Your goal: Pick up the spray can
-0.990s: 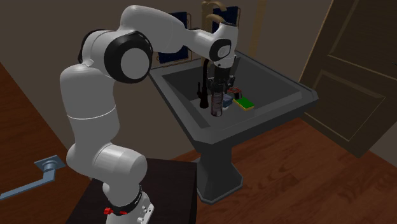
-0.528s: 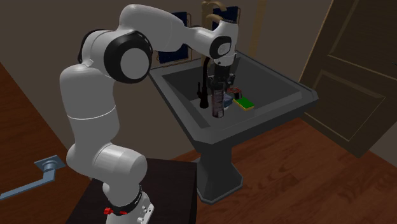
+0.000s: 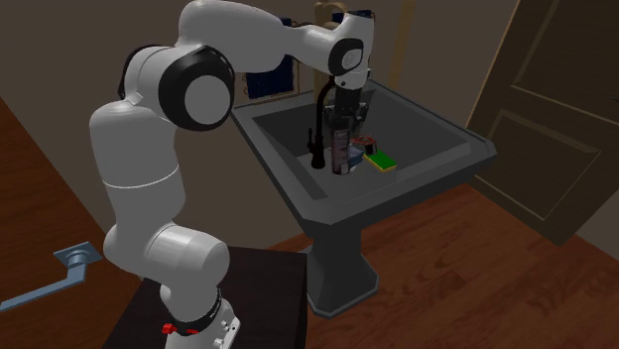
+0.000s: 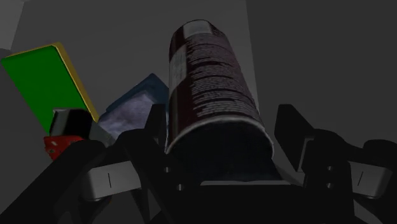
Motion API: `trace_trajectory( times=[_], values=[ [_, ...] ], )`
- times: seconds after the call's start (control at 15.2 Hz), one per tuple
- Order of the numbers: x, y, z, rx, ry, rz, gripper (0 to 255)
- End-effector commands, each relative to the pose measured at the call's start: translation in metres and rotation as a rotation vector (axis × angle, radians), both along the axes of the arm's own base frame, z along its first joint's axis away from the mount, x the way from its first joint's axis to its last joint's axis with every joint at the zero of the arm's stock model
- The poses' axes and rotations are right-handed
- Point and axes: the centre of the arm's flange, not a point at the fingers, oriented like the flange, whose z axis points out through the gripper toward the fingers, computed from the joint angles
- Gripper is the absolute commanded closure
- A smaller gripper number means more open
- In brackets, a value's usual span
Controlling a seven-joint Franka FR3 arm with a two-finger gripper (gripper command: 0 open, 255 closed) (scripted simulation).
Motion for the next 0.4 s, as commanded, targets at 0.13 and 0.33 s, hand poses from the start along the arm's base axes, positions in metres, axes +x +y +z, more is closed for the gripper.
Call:
trace_trajectory(
  times=[0.13,0.33],
  values=[
    [-0.001,0.000,0.022,0.000,-0.001,0.000,255],
    [-0.001,0.000,0.028,0.000,-0.001,0.000,255]
  ],
)
